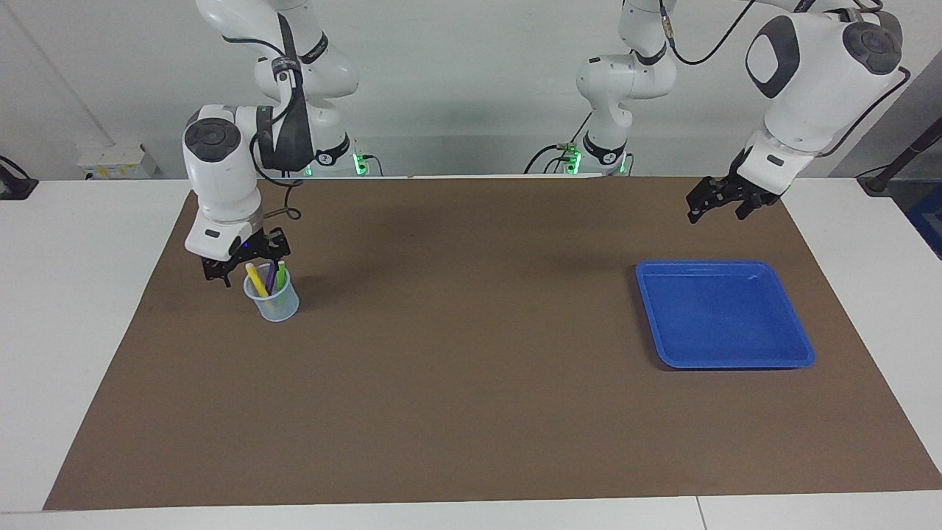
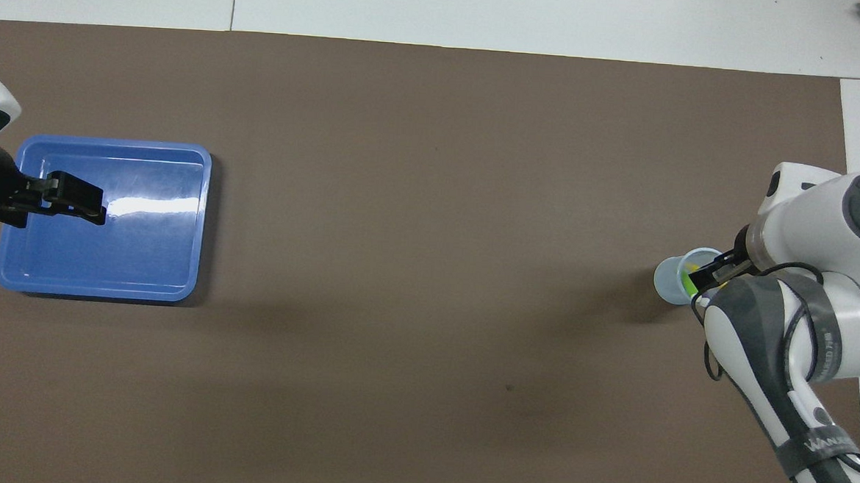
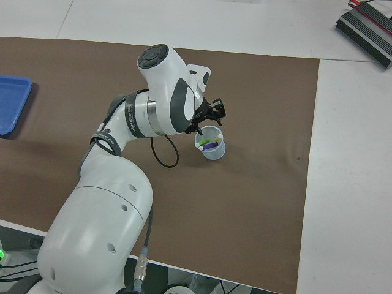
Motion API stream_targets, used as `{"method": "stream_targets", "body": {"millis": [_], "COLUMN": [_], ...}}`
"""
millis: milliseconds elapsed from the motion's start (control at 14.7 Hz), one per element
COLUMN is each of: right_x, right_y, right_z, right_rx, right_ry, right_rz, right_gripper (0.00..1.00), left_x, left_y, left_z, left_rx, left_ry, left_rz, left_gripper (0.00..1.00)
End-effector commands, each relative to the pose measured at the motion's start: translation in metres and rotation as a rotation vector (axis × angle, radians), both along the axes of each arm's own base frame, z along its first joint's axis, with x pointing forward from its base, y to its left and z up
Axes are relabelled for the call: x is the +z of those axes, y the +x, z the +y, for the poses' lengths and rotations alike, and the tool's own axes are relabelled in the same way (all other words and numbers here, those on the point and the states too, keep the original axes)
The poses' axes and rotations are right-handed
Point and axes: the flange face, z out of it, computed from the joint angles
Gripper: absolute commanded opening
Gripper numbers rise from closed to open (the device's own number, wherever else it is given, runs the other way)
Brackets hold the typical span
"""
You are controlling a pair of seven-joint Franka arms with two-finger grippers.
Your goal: Transfer and insert pens with both arms
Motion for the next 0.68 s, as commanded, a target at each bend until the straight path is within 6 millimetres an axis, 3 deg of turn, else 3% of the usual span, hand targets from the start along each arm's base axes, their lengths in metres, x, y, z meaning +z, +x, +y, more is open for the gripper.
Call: {"method": "stream_targets", "body": {"millis": [0,136,610], "right_x": [0.011,0.021,0.065], "right_y": [0.0,0.002,0.009], "right_z": [-0.004,-0.005,-0.004], "right_rx": [-0.005,-0.012,-0.058], "right_ry": [-0.008,-0.007,0.048], "right_rz": [-0.004,-0.009,-0.021], "right_gripper": [1.0,1.0,1.0], "left_x": [0.001,0.001,0.008], "left_y": [-0.001,0.0,0.002], "left_z": [0.007,0.013,0.007], "left_rx": [-0.006,0.001,-0.012], "left_ry": [0.011,0.012,0.021], "left_rz": [-0.015,-0.015,-0.019], "left_gripper": [1.0,1.0,1.0]}}
